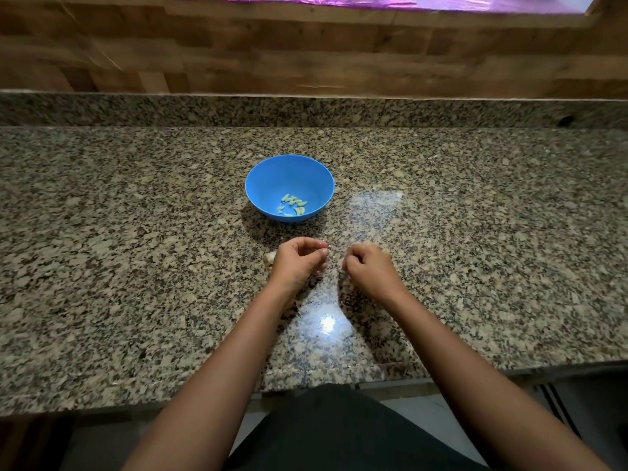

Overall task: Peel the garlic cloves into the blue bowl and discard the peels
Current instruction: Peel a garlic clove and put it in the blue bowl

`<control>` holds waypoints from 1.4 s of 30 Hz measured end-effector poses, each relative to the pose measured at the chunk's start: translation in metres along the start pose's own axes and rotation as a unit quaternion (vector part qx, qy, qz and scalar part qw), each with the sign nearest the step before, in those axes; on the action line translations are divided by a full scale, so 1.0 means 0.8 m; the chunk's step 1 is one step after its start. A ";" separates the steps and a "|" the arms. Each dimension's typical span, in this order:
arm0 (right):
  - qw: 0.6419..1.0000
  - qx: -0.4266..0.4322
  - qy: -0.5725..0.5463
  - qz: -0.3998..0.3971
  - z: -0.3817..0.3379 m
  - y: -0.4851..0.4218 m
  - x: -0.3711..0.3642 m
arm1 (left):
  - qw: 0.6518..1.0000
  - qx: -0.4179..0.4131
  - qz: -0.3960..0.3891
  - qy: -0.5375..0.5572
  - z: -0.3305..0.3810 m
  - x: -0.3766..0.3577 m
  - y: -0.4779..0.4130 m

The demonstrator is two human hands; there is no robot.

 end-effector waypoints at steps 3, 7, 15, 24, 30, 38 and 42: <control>0.999 -0.011 -0.043 0.007 0.012 -0.002 0.003 | 0.998 -0.011 0.012 -0.055 0.004 -0.005 -0.013; 0.985 -0.036 -0.148 0.078 0.030 -0.001 0.030 | 0.987 -0.044 0.018 -0.153 0.022 -0.025 -0.035; 0.963 -0.046 -0.215 0.155 0.057 0.000 0.060 | 0.963 -0.082 0.029 -0.255 0.036 -0.074 -0.065; 0.969 -0.006 -0.209 0.133 0.058 0.011 0.053 | 0.856 -0.203 0.028 -0.474 0.047 -0.071 -0.045; 0.982 0.026 -0.160 0.096 0.045 0.023 0.038 | 0.792 -0.205 -0.035 -0.574 0.010 -0.077 0.003; 0.957 0.057 0.215 -0.186 0.056 0.051 -0.043 | 0.987 -0.076 0.093 -0.104 -0.005 0.022 0.039; 0.930 0.096 0.298 -0.190 0.043 0.040 -0.076 | 0.988 -0.068 0.132 -0.039 -0.021 0.045 0.056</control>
Point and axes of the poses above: each hand's wrist, its own y-axis away from the middle knuckle, its own x-axis out of the back of the hand, z = x × y, the point moved 10 cm from there along -y, towards the middle knuckle, and after that the axes turned 15 degrees about -y, right-handed, at the moved point
